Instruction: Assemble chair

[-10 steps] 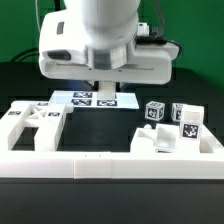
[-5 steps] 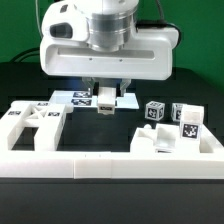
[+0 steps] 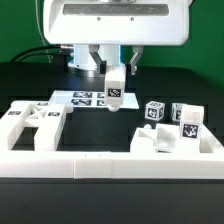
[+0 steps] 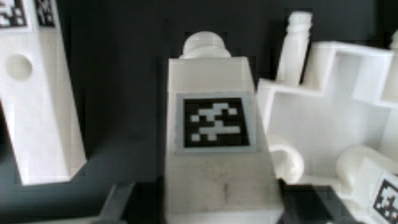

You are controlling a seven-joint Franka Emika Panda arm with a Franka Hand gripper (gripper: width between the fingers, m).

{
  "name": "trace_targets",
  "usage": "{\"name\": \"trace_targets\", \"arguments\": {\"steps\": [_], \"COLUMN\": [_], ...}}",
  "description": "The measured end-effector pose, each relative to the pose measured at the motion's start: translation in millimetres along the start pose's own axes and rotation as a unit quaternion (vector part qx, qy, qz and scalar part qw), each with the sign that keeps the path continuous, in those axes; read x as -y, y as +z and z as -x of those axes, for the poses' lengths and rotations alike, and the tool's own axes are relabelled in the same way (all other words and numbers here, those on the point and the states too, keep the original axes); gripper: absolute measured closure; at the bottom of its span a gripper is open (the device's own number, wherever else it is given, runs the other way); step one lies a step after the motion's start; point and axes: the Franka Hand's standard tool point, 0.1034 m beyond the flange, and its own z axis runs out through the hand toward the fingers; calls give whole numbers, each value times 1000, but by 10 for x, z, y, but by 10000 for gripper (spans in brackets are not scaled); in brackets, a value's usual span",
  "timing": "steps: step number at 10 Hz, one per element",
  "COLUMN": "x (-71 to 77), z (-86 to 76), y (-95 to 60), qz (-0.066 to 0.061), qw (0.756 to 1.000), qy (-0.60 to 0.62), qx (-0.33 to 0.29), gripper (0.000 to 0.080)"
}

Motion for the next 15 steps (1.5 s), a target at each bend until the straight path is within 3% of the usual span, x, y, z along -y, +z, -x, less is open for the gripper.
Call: {"name": "trace_targets", "arguments": {"steps": [2,5,7,9,11,15], "x": [16,296,373,365,461,473], "z": [-104,-235,-287,-271,-257,-272], "y": [-24,-182,-167,-144,-120,80], "qz": [4,2,3,3,1,9], "qw": [997,982,973,974,974,976], "qy": [-1,-15,-24,-24,-31,-43], "qx": [-77,-188,-231,-225,-223,-214], "gripper": [515,515,515,515,515,515]}}
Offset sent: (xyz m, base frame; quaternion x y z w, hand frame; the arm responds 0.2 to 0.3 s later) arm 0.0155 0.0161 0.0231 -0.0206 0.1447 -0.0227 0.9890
